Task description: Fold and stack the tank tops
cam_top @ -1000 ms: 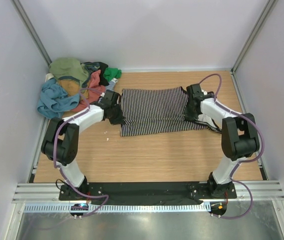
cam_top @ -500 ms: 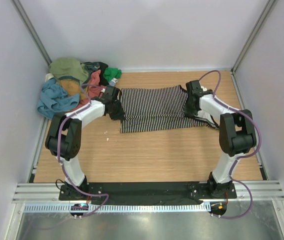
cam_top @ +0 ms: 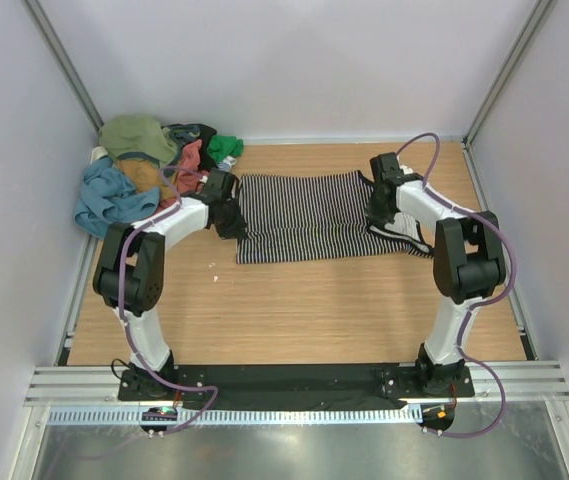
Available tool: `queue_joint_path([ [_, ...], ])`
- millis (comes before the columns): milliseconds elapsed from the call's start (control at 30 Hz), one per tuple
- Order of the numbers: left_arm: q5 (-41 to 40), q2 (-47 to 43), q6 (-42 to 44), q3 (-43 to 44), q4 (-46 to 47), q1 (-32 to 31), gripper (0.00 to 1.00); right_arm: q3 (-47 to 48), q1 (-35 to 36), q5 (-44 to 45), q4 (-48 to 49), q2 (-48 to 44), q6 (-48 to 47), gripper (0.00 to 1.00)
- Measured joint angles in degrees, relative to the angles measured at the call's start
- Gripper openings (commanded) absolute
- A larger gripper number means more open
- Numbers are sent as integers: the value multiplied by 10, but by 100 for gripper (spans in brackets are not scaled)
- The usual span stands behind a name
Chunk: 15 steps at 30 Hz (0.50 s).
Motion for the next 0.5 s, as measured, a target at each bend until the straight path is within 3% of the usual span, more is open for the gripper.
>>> queue_joint_path([
  [133,2,9,0,8,-4,5,0,10,0,0,-3,12,0,11],
  [267,2,10,2,14,-5,8,0,17,0,-3,-3,19,0,1],
  [500,6,10,2,19,-10,14,0,35,0,-7,-4,27,0,1],
])
